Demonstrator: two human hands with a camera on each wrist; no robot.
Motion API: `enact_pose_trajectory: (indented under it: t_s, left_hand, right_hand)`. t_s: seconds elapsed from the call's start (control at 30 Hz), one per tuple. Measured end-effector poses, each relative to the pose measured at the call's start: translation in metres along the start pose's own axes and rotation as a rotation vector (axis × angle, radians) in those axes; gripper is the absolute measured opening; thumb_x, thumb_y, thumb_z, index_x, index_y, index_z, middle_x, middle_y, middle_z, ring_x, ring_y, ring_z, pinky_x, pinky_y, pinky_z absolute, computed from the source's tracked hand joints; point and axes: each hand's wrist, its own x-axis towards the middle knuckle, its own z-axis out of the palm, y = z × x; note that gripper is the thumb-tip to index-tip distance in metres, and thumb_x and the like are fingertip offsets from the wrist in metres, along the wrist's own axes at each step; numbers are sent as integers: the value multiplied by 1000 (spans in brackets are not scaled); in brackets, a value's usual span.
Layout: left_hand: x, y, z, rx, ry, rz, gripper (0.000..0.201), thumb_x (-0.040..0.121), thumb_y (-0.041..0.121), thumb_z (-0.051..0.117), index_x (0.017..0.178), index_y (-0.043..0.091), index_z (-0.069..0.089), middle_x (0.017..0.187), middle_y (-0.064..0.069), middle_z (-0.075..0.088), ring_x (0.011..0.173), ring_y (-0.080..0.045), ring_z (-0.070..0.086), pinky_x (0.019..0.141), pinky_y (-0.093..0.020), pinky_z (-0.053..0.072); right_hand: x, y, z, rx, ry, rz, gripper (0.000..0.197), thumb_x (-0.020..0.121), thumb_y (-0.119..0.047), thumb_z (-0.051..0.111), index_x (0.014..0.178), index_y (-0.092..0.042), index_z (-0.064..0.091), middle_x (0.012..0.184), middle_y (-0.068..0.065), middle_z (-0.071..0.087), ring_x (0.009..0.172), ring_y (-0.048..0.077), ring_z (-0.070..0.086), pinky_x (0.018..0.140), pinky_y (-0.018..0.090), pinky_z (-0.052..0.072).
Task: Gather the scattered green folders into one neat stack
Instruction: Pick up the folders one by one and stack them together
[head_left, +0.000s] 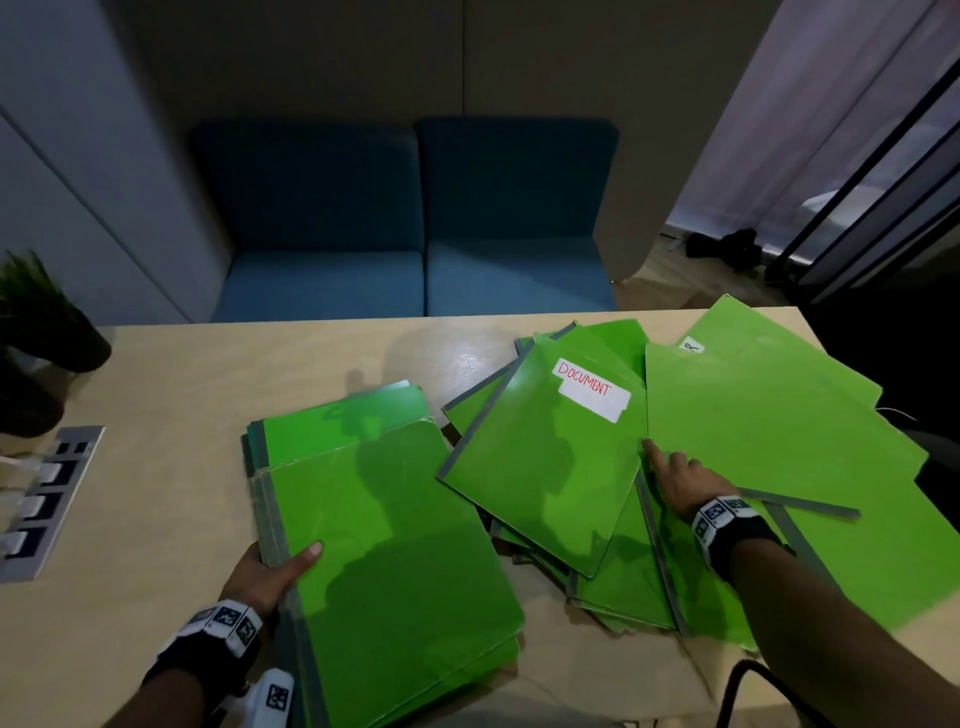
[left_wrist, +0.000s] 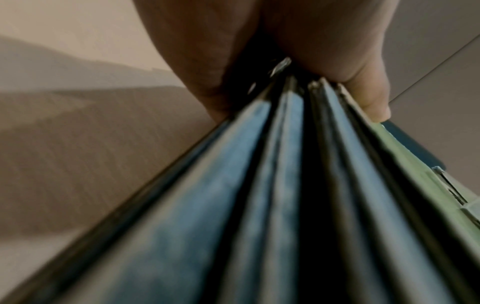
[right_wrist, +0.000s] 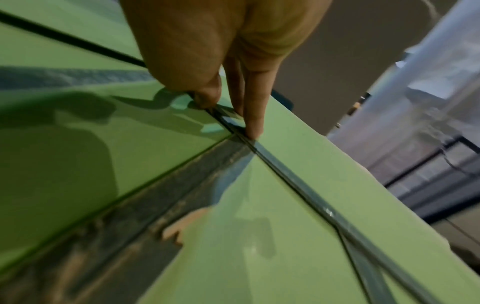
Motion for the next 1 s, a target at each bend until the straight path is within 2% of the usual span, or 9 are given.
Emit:
enact_pose_trajectory:
  t_s: [0.1,0.2,0.3,0.4,0.5,0.6,0.7,0.83,1.0]
  left_hand:
    - [3,-2,-1,-18,5,13,72,67,32,84,126,3,54,117,-22,65,95,-35,62,91,-47,50]
    - [1,-2,0,21,28,-6,68,72,29,82,127,3,52,116,-20,63,96,-33,58,93,-46,47]
    - [0,-3,-2,8,18,-10,78,66,37,85,128,3,51,119,-21,63,98,-35,60,94,-47,48]
    - [17,-16,-3,36,28,-12,98,55,51,86,134,7,48,126,-20,60,107,-39,59,96,-54,47]
    - [3,-4,-1,64,27,-18,89,64,44,85,136,6,46,129,-22,58,110,-41,57,97,-53,46]
    - [2,-2,-2,57,24,-32,78,70,34,83,133,3,48,126,-23,59,105,-39,58,95,-49,47]
    - [6,-3,-2,30,12,-25,82,63,37,86,130,4,51,120,-22,63,100,-37,60,94,-51,48]
    - [11,-5,-3,47,10,-28,75,70,31,83,132,4,49,124,-22,61,104,-38,58,96,-49,47]
    - [13,-8,-3,70,10,-17,73,74,28,81,133,3,47,125,-23,59,99,-34,56,92,-45,46]
  right_hand:
    - [-6,-5,-14,-102,-23,-38,57,105,-26,21,155,-20,-5,143,30,42,112,35,61,88,43,52]
    - [-7,1,-35,-159,133,29,50,103,-28,34,149,-19,17,111,11,64,79,25,63,68,34,54]
    - [-7,-8,-72,-189,252,45,41,100,-29,40,139,-19,35,107,5,67,89,25,68,69,32,48]
    - [1,-49,-104,-197,298,-32,45,98,-20,40,143,-19,37,110,5,69,95,26,69,73,31,48]
    - [8,-108,-118,-19,240,-165,51,101,-20,39,149,-25,26,107,7,69,88,26,67,72,33,52]
    - [23,-116,-114,285,274,-201,50,98,-23,47,146,-34,37,125,8,65,107,28,64,86,36,51]
    - [38,-64,-86,356,251,-7,62,89,-21,61,147,-22,39,149,14,44,133,31,45,109,39,38]
    - [32,-41,-36,355,-39,334,88,92,-53,55,156,-17,6,160,20,12,144,40,24,113,49,33]
    - [25,-75,-41,262,37,269,77,94,-57,45,153,-16,18,127,12,61,113,31,61,82,39,51]
